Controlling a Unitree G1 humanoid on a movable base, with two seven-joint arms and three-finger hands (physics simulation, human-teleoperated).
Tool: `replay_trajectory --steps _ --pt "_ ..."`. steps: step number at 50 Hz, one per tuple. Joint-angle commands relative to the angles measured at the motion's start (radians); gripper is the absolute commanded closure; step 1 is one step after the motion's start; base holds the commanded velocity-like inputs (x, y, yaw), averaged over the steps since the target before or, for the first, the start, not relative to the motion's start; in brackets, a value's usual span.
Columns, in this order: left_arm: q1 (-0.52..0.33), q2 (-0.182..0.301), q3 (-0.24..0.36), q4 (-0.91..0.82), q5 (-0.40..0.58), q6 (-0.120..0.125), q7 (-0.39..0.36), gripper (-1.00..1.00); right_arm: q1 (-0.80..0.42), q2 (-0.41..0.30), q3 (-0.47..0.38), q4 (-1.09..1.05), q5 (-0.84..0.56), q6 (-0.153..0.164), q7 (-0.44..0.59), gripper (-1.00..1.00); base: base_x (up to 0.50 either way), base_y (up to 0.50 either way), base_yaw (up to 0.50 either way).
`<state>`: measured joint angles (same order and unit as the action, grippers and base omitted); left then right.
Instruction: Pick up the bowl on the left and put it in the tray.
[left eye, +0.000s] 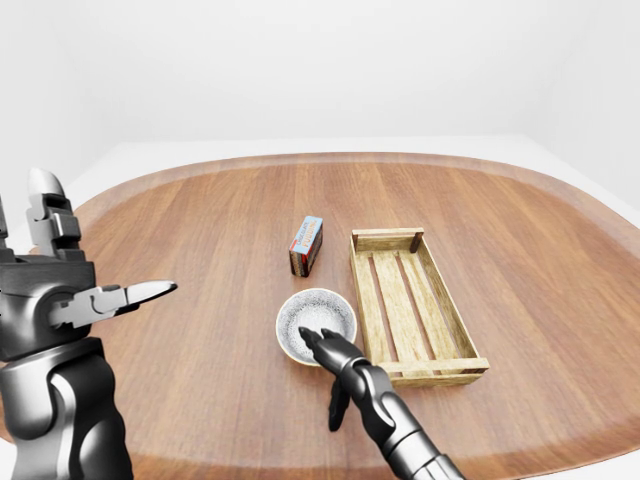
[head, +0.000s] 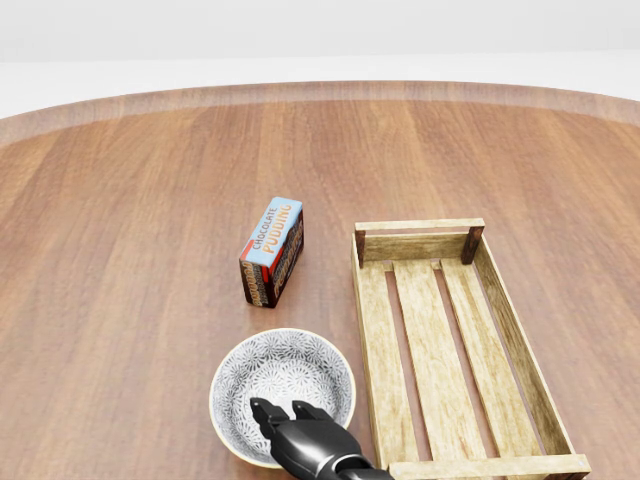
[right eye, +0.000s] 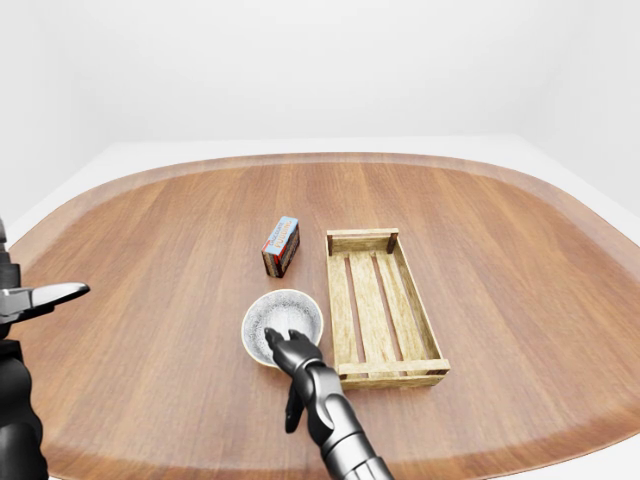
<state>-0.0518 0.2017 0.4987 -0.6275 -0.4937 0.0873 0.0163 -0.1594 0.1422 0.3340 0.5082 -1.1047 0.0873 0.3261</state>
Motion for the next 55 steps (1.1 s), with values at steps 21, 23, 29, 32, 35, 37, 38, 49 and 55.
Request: replay_trajectory --steps 21,23,29,32,35,37,38,49,55 --pt "0.000 -0.007 -0.016 0.005 0.024 0.000 -0.006 -1.00 0.022 0.015 0.022 0.048 -0.011 0.000 -0.019 1.00 0.00 0.00 0.00" --pt "0.002 -0.008 -0.015 0.003 0.027 0.000 -0.007 -1.00 0.029 0.018 0.029 0.054 -0.010 0.000 -0.024 1.00 0.00 0.00 0.00" --pt "0.001 -0.008 -0.015 0.011 0.031 0.000 -0.009 -1.00 0.041 0.017 0.037 0.049 -0.010 0.000 -0.024 1.00 0.00 0.00 0.00" --pt "0.002 -0.010 -0.018 0.008 0.035 0.000 -0.007 -1.00 0.042 0.015 0.036 0.046 -0.007 0.000 -0.023 1.00 0.00 0.00 0.00" --pt "0.005 -0.012 -0.023 0.007 0.040 0.000 -0.009 -1.00 0.040 0.014 0.034 0.051 -0.005 0.000 -0.028 1.00 0.00 0.00 0.00" --pt "0.006 -0.015 -0.025 0.006 0.042 0.000 -0.011 -1.00 0.038 0.013 0.032 0.059 -0.003 0.000 -0.031 1.00 0.00 0.00 0.00" --pt "0.007 -0.015 -0.024 0.001 0.043 0.000 -0.011 -1.00 0.039 0.013 0.031 0.056 -0.003 0.000 -0.030 1.00 0.00 0.00 0.00" --pt "0.009 -0.024 -0.033 -0.006 0.054 0.000 -0.016 -1.00 0.049 0.012 0.050 -0.058 -0.040 0.000 0.047 1.00 0.00 0.00 0.00" --pt "0.005 -0.023 -0.032 -0.006 0.053 0.000 -0.015 -1.00 0.049 0.018 0.064 -0.175 -0.067 0.000 0.121 1.00 0.00 0.00 0.00"
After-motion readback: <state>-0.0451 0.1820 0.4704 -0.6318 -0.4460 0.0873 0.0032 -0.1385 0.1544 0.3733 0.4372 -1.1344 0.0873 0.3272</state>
